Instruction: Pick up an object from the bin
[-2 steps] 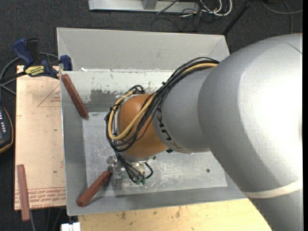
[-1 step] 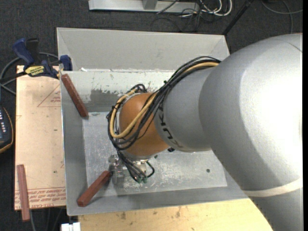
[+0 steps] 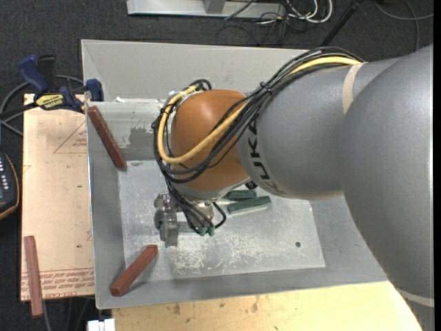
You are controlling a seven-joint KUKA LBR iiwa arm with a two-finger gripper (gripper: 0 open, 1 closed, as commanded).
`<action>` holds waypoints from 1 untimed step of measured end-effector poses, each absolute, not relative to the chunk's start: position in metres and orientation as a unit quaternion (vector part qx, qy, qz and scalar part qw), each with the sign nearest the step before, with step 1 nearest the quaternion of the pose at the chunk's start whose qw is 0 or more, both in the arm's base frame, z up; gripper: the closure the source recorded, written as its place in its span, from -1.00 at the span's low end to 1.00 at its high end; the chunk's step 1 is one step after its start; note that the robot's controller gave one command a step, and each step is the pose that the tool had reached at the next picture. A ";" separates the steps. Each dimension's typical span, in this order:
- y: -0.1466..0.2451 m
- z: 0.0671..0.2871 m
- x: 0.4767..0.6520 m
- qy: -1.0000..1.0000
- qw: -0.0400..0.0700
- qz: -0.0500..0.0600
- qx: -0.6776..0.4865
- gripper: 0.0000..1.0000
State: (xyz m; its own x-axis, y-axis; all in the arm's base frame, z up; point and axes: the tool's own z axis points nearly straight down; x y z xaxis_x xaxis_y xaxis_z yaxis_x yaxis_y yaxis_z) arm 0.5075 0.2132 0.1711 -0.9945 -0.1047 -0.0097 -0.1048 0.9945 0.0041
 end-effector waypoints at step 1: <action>0.211 0.404 0.524 0.975 0.006 0.001 -0.220 1.00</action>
Offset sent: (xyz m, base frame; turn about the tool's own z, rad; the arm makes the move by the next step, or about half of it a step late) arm 0.0147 -0.0035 0.2285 -0.3409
